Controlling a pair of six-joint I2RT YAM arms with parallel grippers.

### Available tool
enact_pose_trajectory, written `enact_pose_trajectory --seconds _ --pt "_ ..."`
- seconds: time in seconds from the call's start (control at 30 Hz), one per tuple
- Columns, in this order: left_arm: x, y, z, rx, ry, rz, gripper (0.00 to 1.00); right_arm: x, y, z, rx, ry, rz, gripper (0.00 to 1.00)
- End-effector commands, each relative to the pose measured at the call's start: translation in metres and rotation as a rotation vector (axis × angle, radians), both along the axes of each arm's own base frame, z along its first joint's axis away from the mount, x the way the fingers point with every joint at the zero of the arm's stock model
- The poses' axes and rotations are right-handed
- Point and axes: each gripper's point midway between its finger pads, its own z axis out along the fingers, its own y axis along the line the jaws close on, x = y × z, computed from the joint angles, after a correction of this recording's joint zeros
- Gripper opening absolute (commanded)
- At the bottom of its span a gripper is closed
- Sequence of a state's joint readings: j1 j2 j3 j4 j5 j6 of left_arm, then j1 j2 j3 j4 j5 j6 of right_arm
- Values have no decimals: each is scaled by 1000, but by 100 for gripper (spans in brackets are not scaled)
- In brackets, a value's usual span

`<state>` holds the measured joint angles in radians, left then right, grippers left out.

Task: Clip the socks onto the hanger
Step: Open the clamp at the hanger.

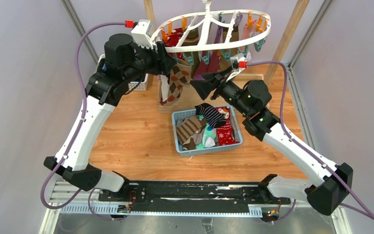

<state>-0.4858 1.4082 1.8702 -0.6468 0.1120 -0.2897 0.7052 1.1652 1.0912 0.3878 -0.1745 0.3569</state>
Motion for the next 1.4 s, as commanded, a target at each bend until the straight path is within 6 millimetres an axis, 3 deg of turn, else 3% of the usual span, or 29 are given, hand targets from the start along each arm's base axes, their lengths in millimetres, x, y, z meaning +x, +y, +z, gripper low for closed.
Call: enact_pose_trajectory --seconds 0.0,0.4,0.53,0.83,1.1,1.23,1.37 --pt "-17 -6 -2 15 -6 -84 58 -3 4 -3 52 65 158 67" --pt "-18 -3 -7 41 -7 -81 50 29 -1 26 365 -28 143 67" --pt "-22 -2 -5 40 -13 -86 49 36 7 32 409 -61 172 66" --pt "-31 1 2 34 -24 -99 48 32 6 40 484 -142 212 71" --pt "-33 0 4 20 -23 -101 47 44 10 38 513 -127 209 76" --pt "-34 2 5 22 -25 -99 47 39 7 48 544 -176 224 67" --pt "-36 2 6 20 -24 -104 47 36 6 51 562 -183 241 65"
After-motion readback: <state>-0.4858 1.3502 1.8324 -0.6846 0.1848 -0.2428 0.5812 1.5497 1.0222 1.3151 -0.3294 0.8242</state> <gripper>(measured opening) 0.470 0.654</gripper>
